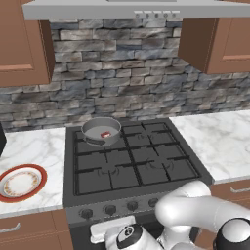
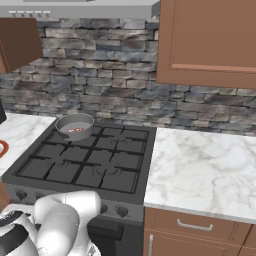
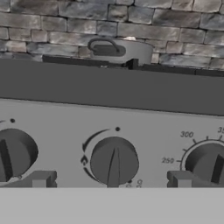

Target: Retrieve the frozen meat and place it in the pot on a burner. Then turn the burner on.

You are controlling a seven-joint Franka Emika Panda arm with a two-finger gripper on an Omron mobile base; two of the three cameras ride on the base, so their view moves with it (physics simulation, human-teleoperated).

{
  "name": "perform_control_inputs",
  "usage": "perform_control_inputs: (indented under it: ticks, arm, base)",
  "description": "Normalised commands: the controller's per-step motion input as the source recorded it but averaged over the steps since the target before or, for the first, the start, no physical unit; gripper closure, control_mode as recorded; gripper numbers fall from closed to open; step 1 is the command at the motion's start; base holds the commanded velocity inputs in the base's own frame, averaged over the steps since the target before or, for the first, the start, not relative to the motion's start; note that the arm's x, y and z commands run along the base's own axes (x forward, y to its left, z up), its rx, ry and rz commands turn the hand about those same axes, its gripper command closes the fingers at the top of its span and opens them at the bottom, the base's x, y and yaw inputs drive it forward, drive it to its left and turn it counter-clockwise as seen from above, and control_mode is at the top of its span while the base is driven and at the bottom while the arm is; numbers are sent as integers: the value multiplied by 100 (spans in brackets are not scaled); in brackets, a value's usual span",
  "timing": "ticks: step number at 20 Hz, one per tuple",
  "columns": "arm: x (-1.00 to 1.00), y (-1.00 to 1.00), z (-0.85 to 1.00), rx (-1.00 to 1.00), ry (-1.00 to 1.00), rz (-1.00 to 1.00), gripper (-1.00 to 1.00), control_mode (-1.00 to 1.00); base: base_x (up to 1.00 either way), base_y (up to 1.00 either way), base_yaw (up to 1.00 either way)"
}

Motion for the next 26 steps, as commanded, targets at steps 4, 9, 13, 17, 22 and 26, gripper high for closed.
perform_control_inputs:
  ticks: [4,9,13,17,22,26]
  arm:
    - [10,4,-1,0,0,-15,-100,-100]
    - [0,5,-2,0,-5,-8,-100,-100]
    - [3,0,-6,0,-11,-1,-100,-100]
    - [0,0,-7,0,-9,0,-100,-100]
    - [2,-9,-6,0,-7,0,-100,-100]
    - [9,-20,-9,4,-3,0,-100,-100]
  base:
    - [0,0,0]
    - [0,0,0]
    - [0,0,0]
    - [0,0,0]
    - [0,0,0]
    - [0,0,0]
